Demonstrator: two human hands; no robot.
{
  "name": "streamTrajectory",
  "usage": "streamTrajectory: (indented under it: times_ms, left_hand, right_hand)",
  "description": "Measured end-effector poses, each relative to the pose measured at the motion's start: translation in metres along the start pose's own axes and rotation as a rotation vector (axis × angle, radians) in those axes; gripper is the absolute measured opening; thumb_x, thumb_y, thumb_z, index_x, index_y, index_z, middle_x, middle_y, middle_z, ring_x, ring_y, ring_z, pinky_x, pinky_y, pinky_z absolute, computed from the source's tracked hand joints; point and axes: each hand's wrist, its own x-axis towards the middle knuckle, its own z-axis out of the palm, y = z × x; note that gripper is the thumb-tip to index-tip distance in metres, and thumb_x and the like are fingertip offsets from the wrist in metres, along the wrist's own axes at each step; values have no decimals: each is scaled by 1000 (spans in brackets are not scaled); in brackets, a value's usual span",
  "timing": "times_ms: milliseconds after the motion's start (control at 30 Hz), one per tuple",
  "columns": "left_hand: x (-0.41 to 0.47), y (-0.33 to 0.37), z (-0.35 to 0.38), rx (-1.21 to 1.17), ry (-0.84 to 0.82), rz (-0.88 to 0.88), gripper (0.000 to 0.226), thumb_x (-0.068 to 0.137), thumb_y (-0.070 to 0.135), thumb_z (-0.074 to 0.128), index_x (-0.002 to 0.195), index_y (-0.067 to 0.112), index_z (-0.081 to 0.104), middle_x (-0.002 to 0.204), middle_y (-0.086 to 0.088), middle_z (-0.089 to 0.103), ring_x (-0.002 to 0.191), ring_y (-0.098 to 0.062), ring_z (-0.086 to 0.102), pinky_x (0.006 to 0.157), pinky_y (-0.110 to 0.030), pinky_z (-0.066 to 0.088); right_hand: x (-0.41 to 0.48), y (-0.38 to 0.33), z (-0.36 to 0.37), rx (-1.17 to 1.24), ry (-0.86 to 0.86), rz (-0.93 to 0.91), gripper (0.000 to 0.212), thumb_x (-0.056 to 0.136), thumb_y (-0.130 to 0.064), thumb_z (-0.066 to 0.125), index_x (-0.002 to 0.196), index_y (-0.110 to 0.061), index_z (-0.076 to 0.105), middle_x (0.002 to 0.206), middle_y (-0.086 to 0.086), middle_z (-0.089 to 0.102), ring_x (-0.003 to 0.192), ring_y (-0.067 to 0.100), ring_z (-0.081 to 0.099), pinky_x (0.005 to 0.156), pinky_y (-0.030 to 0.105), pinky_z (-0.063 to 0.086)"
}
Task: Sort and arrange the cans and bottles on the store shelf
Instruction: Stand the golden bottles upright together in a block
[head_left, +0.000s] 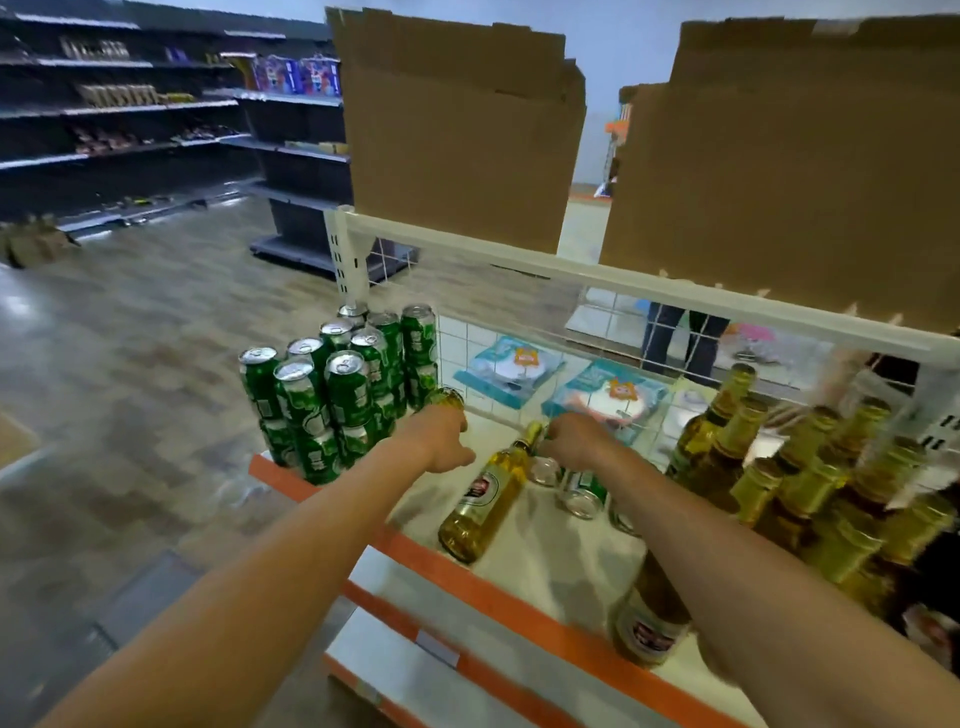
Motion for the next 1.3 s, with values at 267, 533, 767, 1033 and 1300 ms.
streamTrajectory:
  times_ms: [267, 533, 767, 1033, 1300]
  left_hand:
    - [76, -17, 27, -46, -142, 25, 58, 91, 40, 64, 142, 16, 48, 146, -9, 47, 130, -27, 48, 104, -38, 44]
    - [105, -24, 54, -156, -374, 17, 70, 83, 57, 66, 133, 10, 53, 130, -10, 57, 111, -26, 60, 87, -37, 55]
    - [101, -38, 87, -289, -557, -72, 65, 69, 57, 73, 110, 9, 62, 97, -9, 68, 76, -28, 72, 66, -40, 62]
    - [101, -58, 97, -449, -612, -128, 65, 77, 60, 72, 115, 10, 58, 103, -9, 68, 83, -26, 67, 70, -36, 59]
    - [100, -84, 101, -590, -610, -147, 52, 79, 59, 71, 104, 17, 53, 102, -4, 65, 88, -22, 63, 67, -33, 54]
  right_hand:
    - [54, 24, 13, -12, -49, 157, 27, 94, -35, 58, 75, -16, 53, 77, 2, 55, 68, 14, 51, 52, 28, 34]
    - [82, 5, 36, 88, 8, 263, 25, 90, -29, 62, 71, -13, 56, 69, 3, 52, 70, 20, 54, 53, 27, 35]
    - [99, -28, 75, 71, 68, 365, 31, 92, -34, 60, 105, -7, 63, 107, 11, 66, 98, 29, 64, 73, 34, 49]
    - [116, -49, 84, 61, 127, 425, 30, 93, -29, 59, 113, -7, 61, 114, 11, 65, 103, 30, 64, 71, 33, 45]
    - [142, -61, 98, 219, 172, 453, 34, 91, -32, 61, 111, -5, 60, 111, 13, 64, 100, 30, 63, 68, 32, 45]
